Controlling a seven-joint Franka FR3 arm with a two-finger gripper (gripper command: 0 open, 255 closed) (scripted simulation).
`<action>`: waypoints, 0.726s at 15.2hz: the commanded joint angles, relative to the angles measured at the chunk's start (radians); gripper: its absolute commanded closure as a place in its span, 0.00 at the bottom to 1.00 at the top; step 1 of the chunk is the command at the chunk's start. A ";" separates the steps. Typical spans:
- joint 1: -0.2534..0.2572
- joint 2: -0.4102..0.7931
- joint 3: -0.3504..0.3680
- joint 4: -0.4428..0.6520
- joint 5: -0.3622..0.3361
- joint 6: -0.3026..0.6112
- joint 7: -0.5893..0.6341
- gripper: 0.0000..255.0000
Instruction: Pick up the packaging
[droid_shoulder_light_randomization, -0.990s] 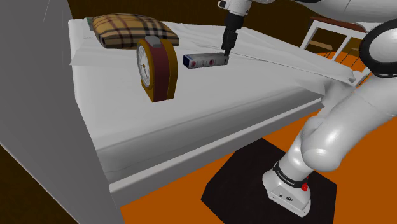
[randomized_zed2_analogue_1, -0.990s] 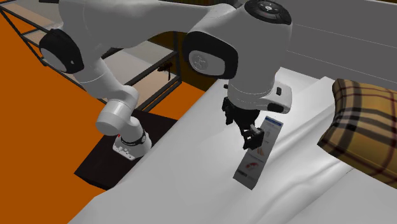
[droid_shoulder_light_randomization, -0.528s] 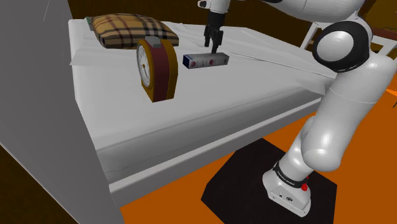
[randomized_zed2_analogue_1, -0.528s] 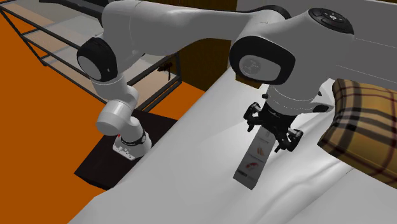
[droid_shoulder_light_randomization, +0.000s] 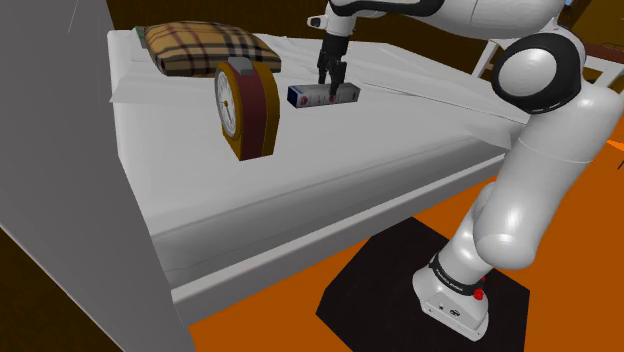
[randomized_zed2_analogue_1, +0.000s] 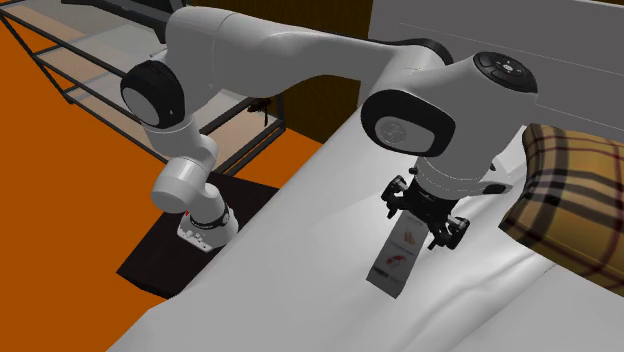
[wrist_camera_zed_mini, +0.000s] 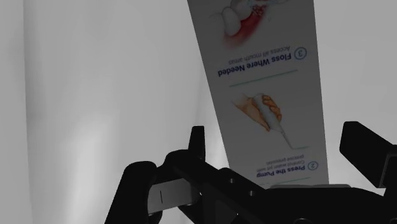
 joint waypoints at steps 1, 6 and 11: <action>0.001 -0.003 0.000 -0.009 -0.001 0.007 0.001 1.00; 0.001 -0.003 0.000 -0.008 -0.001 0.006 0.001 1.00; 0.000 0.001 0.000 0.011 0.000 -0.009 0.001 1.00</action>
